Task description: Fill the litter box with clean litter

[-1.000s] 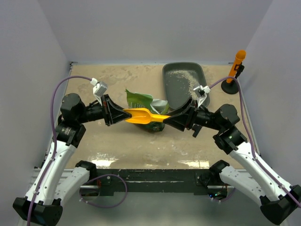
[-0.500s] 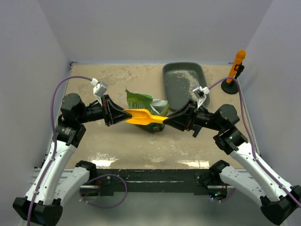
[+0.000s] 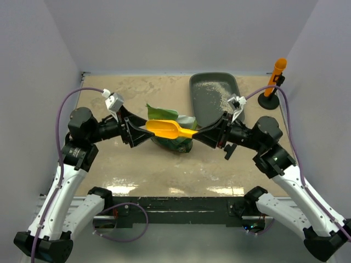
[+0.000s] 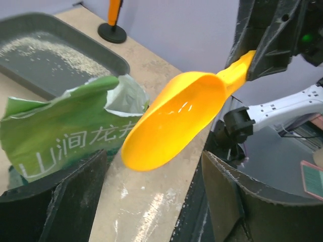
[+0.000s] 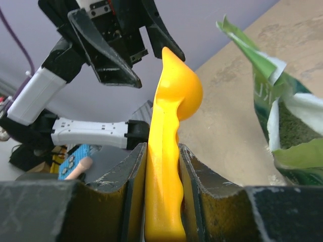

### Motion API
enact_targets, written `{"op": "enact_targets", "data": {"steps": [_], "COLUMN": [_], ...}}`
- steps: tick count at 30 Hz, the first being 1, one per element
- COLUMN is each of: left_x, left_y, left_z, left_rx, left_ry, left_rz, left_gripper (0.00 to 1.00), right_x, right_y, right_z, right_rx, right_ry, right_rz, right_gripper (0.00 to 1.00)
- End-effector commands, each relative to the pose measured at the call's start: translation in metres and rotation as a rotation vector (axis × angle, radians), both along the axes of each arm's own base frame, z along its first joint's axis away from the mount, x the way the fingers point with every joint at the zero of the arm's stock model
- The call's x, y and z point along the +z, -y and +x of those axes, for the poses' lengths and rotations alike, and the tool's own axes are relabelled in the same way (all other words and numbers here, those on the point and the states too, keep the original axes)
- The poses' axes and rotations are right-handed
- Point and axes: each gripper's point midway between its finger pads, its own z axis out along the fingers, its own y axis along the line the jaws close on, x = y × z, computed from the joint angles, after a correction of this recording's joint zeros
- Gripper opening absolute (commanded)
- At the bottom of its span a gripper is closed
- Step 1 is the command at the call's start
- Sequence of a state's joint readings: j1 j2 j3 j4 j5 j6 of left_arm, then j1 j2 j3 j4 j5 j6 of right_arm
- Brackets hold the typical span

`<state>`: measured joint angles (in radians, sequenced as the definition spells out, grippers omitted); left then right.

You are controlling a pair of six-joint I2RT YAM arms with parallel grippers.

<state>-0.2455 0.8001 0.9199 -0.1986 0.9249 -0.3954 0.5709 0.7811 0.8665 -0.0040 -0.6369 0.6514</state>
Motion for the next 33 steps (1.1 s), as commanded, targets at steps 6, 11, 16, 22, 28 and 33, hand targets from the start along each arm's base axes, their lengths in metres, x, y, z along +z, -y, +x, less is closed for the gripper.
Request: {"op": "enact_targets", "data": {"steps": [6, 11, 16, 22, 28, 33], "left_x": [0.011, -0.002, -0.022, -0.04, -0.056, -0.053], "left_y": [-0.038, -0.043, -0.041, -0.028, -0.006, 0.002], "left_z": [0.055, 0.082, 0.105, 0.114, 0.107, 0.104], "left_rx": [0.318, 0.368, 0.354, 0.237, 0.049, -0.026], "left_ry": [0.239, 0.237, 0.294, 0.369, 0.428, 0.506], "left_rz": [0.21, 0.268, 0.326, 0.383, 0.353, 0.314], "left_gripper": [0.88, 0.88, 0.88, 0.88, 0.89, 0.89], "right_x": [0.051, 0.059, 0.053, 0.051, 0.05, 0.049], "right_y": [0.032, 0.051, 0.071, 0.084, 0.092, 0.099], "right_z": [0.027, 0.037, 0.04, 0.031, 0.018, 0.01], "right_rx": [-0.262, -0.379, -0.471, -0.506, -0.495, -0.499], "right_ry": [0.044, -0.025, -0.088, -0.118, -0.132, -0.141], "right_rz": [-0.123, -0.227, -0.337, -0.366, -0.395, -0.418], "right_gripper": [0.0, 0.0, 0.0, 0.0, 0.0, 0.0]}}
